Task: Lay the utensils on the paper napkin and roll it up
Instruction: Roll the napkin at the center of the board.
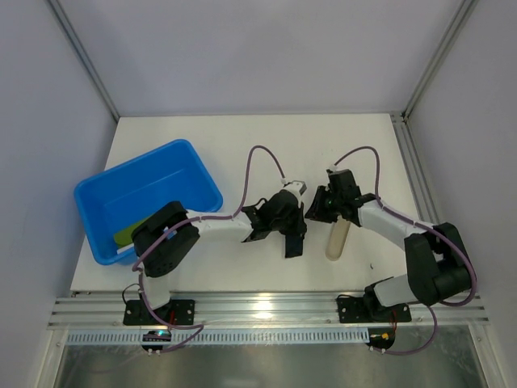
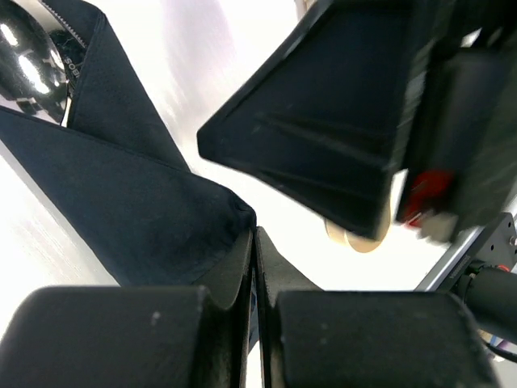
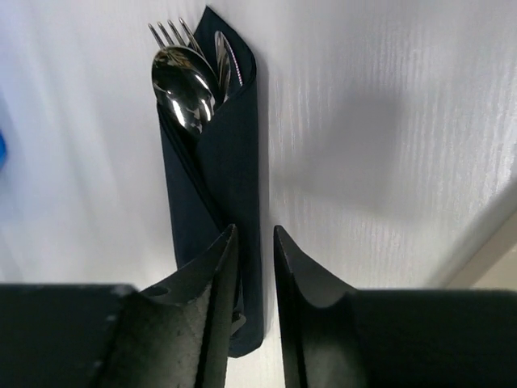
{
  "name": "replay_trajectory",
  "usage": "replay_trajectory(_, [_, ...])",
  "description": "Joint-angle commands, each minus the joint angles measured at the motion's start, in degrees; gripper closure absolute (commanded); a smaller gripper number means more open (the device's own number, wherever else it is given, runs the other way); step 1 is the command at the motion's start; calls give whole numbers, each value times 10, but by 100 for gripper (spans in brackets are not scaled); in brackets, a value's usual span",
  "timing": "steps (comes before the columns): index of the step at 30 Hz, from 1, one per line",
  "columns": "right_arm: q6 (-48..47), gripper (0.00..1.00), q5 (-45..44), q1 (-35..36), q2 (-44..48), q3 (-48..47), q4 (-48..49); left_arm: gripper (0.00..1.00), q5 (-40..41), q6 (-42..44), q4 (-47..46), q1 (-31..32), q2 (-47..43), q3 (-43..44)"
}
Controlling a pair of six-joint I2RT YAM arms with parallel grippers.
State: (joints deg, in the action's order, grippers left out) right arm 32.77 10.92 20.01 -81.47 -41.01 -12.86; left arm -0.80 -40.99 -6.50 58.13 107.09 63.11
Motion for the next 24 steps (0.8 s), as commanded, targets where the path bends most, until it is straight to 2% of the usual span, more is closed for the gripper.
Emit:
replay_trajectory(1, [19, 68, 54, -28, 33, 3, 9, 100, -13, 26, -8, 6, -23, 16])
replay_trajectory(2, [18, 63, 65, -32, 32, -1, 0, 100, -11, 30, -8, 6, -25, 11])
replay_trajectory(8, [-5, 54, 132, -34, 19, -11, -24, 100, -4, 45, -5, 8, -34, 4])
replay_trajectory(17, [-18, 56, 160, -34, -5, -7, -23, 100, -1, 52, -7, 15, -35, 9])
replay_trajectory(24, [-19, 68, 185, -33, -29, 1, -8, 100, 3, 57, -3, 16, -34, 10])
